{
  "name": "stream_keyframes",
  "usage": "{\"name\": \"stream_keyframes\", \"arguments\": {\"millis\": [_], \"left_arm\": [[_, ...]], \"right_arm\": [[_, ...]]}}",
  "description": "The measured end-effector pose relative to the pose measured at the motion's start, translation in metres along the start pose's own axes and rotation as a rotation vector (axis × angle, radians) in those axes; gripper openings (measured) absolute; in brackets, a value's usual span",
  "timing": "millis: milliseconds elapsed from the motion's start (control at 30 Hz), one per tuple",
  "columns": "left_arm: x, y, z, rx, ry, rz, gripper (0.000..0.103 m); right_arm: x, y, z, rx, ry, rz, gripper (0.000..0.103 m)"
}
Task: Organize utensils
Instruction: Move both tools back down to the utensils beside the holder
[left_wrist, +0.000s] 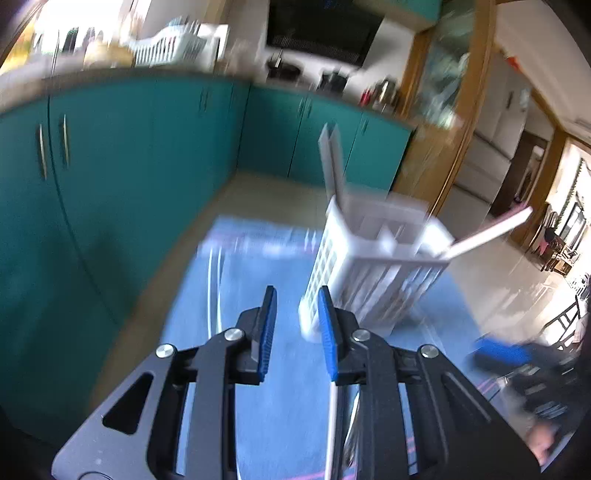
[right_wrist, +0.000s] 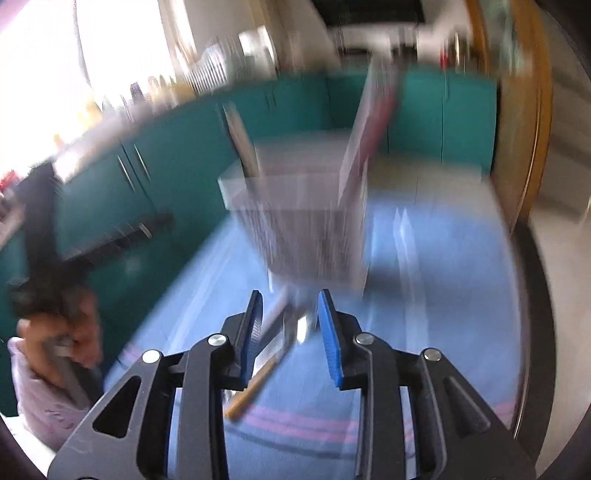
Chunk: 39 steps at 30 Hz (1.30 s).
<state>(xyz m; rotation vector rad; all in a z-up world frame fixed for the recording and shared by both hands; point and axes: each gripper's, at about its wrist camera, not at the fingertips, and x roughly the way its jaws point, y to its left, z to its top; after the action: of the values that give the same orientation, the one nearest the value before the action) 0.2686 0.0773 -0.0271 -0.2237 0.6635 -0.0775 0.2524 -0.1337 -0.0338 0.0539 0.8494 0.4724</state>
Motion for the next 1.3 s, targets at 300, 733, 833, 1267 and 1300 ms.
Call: {"name": "stream_keyframes", "arguments": {"millis": [300,733,833,1267,1300], "left_arm": [[0.026,0.022,-0.043,-0.017,0.150,0.033,0.029],[0.040,0.001,-0.053,0.006,0.191,-0.008,0.033],[0.046,-0.006,-0.057,0.019,0.213,-0.026,0.035],[0.079,-0.046,-0.087,0.109,0.343,-0.116,0.021],[0.081,-0.047,-0.088,0.114,0.349,-0.109,0.020]], "right_arm": [[0.099,0.014,-0.027,0.072,0.263,0.036,0.034],[0.104,0.016,-0.036,0.097,0.271,-0.060,0.006],[0.095,-0.003,-0.042,0.165,0.257,-0.086,0.005],[0.069,-0.045,-0.049,0.258,0.225,-0.185,0.022],[0.069,-0.046,-0.049,0.261,0.224,-0.181,0.022]]}}
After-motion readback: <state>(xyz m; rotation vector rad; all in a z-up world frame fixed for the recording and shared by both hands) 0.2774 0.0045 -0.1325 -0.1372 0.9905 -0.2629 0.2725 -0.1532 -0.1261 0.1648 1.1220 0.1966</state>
